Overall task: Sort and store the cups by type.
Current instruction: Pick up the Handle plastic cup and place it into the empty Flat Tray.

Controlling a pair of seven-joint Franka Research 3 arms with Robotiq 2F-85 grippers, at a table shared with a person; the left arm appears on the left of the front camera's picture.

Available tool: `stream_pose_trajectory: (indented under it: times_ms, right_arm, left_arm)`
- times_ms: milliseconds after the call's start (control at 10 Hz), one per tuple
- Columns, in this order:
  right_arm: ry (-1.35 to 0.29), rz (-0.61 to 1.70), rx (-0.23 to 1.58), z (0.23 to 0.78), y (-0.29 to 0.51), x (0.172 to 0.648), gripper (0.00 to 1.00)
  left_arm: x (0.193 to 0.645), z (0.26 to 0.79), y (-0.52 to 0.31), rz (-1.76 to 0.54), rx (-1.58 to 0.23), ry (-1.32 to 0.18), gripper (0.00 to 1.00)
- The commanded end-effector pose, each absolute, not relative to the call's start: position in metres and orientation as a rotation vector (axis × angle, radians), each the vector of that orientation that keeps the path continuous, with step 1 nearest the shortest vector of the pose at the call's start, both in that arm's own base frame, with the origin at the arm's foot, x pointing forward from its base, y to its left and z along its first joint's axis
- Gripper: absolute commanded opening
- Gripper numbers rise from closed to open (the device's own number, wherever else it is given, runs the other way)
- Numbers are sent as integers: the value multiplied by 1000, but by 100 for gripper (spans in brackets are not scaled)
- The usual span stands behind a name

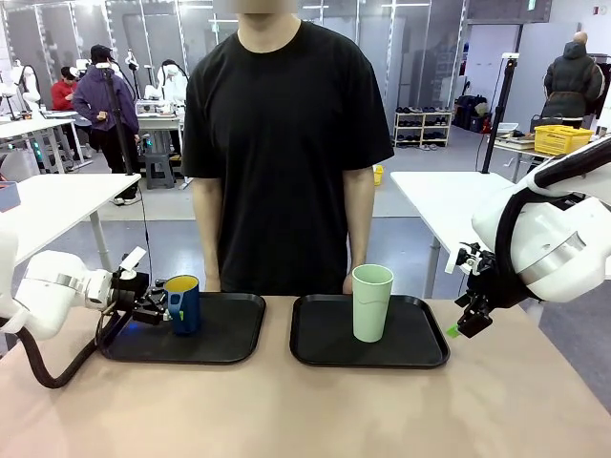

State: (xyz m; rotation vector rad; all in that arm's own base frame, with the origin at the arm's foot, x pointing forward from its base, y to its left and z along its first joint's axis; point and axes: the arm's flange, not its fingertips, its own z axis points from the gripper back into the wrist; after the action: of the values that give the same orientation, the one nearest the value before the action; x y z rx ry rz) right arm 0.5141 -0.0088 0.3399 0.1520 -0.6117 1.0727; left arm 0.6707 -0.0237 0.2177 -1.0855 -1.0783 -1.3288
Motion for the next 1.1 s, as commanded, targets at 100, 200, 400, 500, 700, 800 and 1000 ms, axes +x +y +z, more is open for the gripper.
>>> stream_pose_trajectory:
  times_ms: [100, 200, 400, 500, 700, 800, 1000]
  right_arm:
    - [-625, 1065, 154, 340, -8, 516, 100]
    - [-625, 1065, 154, 340, -8, 516, 100]
    - [-625, 1065, 154, 340, -8, 516, 100]
    - [-625, 1065, 154, 340, -8, 516, 100]
    - [-625, 1065, 154, 340, -8, 516, 100]
    - [-625, 1065, 154, 340, -8, 516, 100]
    - [-625, 1065, 154, 340, -8, 516, 100]
  left_arm:
    - [677, 216, -17, -1317, -1090, -1050, 100]
    - [675, 218, -14, -1318, -1091, -1061, 100]
    - [668, 221, -5, -1311, -1072, -1050, 100]
    - [663, 223, 1, -1311, -1063, -1047, 100]
    - [653, 231, 22, -1302, -1012, -1050, 100]
    - [644, 238, 32, -1302, -978, -1022, 100]
    - [627, 261, 50, -1301, -901, -965, 100]
